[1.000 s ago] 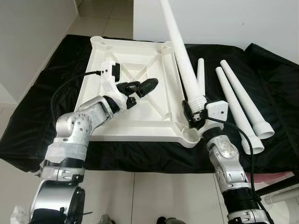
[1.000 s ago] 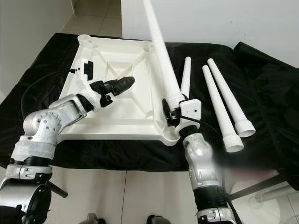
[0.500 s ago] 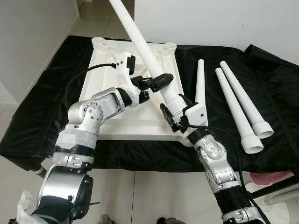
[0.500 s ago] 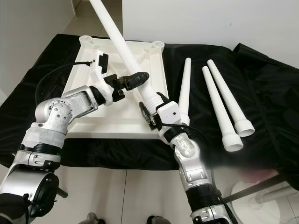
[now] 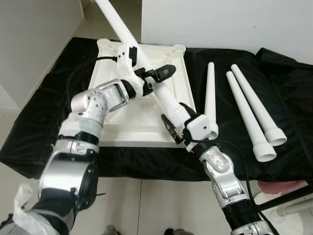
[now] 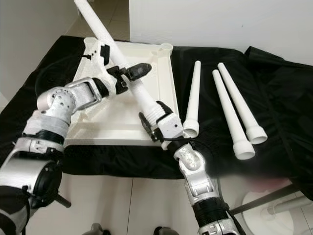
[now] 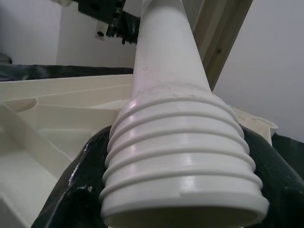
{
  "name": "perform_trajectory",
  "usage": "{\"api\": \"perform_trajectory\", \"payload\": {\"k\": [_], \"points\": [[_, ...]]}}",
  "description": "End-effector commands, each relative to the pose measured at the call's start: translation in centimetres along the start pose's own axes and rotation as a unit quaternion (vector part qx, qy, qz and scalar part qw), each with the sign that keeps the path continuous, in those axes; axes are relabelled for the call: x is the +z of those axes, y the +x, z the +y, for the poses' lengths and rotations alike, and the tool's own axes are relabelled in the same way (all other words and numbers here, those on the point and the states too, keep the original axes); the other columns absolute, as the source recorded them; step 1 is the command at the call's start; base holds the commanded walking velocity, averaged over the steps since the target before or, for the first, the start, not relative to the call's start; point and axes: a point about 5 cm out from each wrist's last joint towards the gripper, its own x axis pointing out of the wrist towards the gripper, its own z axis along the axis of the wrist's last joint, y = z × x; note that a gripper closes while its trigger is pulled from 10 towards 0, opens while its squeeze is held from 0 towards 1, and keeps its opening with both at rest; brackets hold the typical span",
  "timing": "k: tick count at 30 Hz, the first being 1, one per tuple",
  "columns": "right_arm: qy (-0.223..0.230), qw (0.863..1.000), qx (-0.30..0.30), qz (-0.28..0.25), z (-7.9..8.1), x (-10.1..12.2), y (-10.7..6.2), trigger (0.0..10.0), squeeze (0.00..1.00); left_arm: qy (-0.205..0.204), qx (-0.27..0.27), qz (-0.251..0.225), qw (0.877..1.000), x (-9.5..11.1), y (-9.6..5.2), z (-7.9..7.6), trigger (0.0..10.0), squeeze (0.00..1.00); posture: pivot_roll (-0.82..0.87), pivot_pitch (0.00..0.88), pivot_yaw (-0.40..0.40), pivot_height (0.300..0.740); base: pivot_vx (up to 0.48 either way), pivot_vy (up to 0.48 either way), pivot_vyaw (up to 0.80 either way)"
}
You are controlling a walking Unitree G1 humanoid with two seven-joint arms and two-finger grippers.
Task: Building children table
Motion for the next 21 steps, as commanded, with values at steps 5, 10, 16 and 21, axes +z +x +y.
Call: {"api": "perform_trajectory", "payload": {"k": [5, 10, 16, 21], "points": [[-0.009, 1.000, 0.009, 0.011, 0.35, -0.50, -0.52, 10.0, 0.00, -0.017, -0.040, -0.024, 0.999, 1.91, -0.12, -0.25, 0.0, 0.00, 0.01, 0.056, -0.020, 0.740, 0.000, 0.000, 0.00], [0.001, 1.000, 0.004, 0.009, 0.27, -0.53, -0.40, 10.0, 0.00, -0.013, -0.049, -0.015, 0.999, 1.51, 0.10, -0.37, 0.0, 0.00, 0.01, 0.048, -0.022, 0.740, 0.000, 0.000, 0.00], [0.016, 1.000, 0.000, 0.000, 0.01, -0.38, -0.11, 10.0, 0.38, -0.021, -0.045, -0.014, 0.999, 1.50, 0.48, -0.15, 0.0, 0.00, 0.01, 0.035, -0.026, 0.740, 0.000, 0.000, 0.00], [0.033, 0.999, -0.005, 0.001, -0.16, -0.47, -0.30, 10.0, 1.00, -0.009, -0.037, -0.015, 0.999, 1.78, 0.56, -0.10, 10.0, 0.00, 0.01, 0.029, -0.024, 0.740, 0.000, 0.000, 0.00]]}}
